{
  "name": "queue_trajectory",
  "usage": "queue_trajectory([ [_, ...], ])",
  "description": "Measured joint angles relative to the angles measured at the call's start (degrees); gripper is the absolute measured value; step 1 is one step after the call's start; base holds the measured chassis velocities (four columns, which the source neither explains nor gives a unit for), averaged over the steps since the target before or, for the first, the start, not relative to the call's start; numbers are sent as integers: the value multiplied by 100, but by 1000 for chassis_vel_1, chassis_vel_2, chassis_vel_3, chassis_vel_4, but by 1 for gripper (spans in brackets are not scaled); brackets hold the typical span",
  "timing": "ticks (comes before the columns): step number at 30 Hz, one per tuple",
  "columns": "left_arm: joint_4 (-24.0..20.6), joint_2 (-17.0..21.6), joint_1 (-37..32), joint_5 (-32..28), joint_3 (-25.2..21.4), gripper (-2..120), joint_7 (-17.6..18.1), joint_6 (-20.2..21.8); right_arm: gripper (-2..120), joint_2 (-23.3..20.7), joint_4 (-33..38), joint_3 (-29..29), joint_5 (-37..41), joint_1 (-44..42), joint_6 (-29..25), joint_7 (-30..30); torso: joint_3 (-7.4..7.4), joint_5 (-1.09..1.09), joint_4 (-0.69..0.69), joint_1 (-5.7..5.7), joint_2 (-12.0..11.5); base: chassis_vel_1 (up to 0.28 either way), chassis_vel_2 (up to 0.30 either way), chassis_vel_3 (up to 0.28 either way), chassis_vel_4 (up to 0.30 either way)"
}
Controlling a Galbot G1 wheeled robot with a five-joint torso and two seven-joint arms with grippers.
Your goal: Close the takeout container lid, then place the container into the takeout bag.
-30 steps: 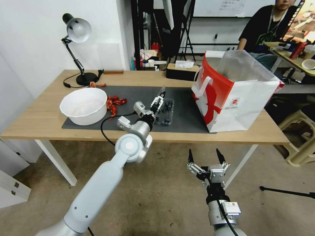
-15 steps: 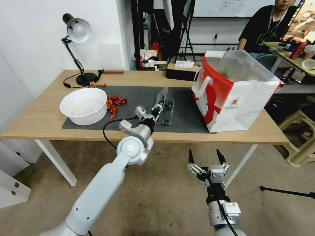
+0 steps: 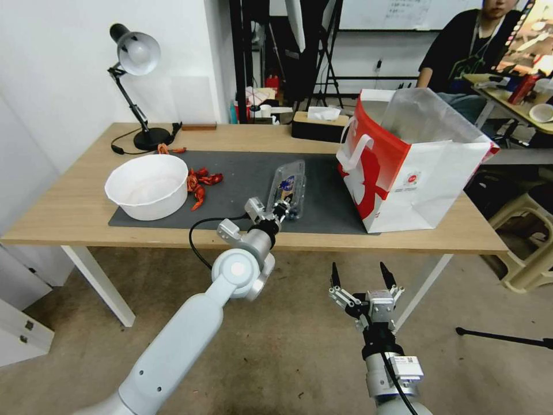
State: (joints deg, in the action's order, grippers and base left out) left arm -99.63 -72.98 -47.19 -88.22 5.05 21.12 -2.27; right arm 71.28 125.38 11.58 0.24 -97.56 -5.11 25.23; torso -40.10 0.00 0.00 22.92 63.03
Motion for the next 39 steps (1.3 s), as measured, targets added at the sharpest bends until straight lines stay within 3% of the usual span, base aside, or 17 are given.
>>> queue_trajectory([
  [13,84,103,38,170,81,0,172,123,100,-221,256,88,770,383,438,1,0,0,0,0,-1,0,0,0,0],
  [17,141,116,119,158,146,0,191,131,100,-418,437,163,1458,651,777,12,-1,0,-1,0,-1,0,0,0,0],
  [20,151,128,141,152,156,0,206,131,100,-652,563,207,2461,1107,1246,134,-1,0,1,0,-1,0,0,0,0],
  [22,151,132,142,151,157,0,208,131,100,-702,574,221,2696,1212,1334,164,-1,1,1,0,-1,0,0,0,0],
  [24,144,152,141,150,160,0,212,130,100,-876,590,278,3534,1592,1641,268,-1,0,0,0,-1,0,0,0,0],
  [29,133,176,141,148,163,0,216,125,100,-1046,537,293,4565,2135,1944,401,-1,0,0,0,-1,0,0,0,0],
  [33,127,204,173,143,173,0,219,121,100,-1145,94,136,5778,3073,2171,612,-1,0,1,1,-1,0,0,0,0],
  [39,140,209,208,133,185,0,221,120,100,-1043,-432,-144,6430,3821,2290,862,-1,0,1,1,-2,0,0,0,0],
])
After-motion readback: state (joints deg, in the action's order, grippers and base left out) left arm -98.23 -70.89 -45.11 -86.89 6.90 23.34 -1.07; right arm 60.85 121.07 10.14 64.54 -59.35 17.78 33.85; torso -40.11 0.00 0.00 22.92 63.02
